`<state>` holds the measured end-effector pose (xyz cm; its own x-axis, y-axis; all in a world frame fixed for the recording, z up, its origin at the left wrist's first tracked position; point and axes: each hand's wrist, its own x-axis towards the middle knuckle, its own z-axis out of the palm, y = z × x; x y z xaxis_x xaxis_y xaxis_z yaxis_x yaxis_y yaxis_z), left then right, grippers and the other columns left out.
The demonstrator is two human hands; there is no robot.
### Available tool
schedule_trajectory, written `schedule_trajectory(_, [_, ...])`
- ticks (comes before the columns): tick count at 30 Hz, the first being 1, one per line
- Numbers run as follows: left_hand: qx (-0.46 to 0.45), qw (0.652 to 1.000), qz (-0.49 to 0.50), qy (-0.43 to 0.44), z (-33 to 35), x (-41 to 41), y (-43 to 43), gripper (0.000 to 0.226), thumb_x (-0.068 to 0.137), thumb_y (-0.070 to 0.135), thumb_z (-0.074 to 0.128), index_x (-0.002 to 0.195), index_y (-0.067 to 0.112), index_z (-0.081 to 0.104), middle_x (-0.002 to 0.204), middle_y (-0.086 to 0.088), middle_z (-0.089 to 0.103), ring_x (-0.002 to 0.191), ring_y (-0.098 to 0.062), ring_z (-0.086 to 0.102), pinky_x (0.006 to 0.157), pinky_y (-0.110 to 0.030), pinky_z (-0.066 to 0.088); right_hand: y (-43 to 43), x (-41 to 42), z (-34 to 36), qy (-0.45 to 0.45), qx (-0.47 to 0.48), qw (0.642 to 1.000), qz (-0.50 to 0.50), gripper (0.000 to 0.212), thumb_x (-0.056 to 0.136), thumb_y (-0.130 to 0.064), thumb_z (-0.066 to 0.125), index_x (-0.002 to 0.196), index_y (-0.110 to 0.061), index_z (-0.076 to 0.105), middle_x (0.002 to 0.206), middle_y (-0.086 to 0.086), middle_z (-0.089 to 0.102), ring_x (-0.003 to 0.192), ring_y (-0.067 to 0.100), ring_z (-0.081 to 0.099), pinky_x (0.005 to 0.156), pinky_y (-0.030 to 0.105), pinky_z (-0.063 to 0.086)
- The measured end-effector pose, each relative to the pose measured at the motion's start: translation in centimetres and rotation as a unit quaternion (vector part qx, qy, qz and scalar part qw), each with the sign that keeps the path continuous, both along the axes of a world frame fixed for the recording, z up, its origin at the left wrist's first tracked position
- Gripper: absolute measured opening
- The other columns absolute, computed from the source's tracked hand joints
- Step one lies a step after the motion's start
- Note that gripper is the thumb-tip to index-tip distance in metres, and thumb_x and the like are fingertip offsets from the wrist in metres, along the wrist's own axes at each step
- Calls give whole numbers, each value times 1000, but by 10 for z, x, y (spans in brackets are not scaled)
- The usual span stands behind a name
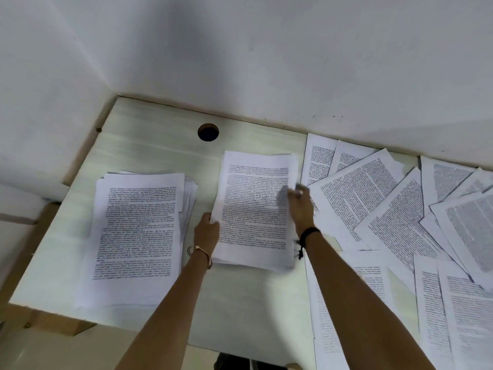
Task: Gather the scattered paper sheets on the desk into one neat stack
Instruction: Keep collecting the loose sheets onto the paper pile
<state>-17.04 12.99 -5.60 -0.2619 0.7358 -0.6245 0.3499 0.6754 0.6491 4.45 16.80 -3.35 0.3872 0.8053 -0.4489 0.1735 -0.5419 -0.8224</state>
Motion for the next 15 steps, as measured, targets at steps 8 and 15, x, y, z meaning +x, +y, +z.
schedule_trajectory(8, [-11,998,58,0,7,22,-42,37,98,26,42,126,2,42,123,-21,56,108,-35,55,86,-35,43,-95,-14,-17,-123,-20,992,7,36,100,-17,38,133,-6,46,127,10,54,120,27,51,96,31,37])
schedule_trajectory(15, [-11,999,-15,44,27,43,-69,57,103,26,27,151,7,3,154,-20,22,135,-37,35,106,-39,31,-122,-9,-13,-112,-28,990,82,41,98,-11,42,138,-3,41,133,17,50,122,30,47,99,32,38])
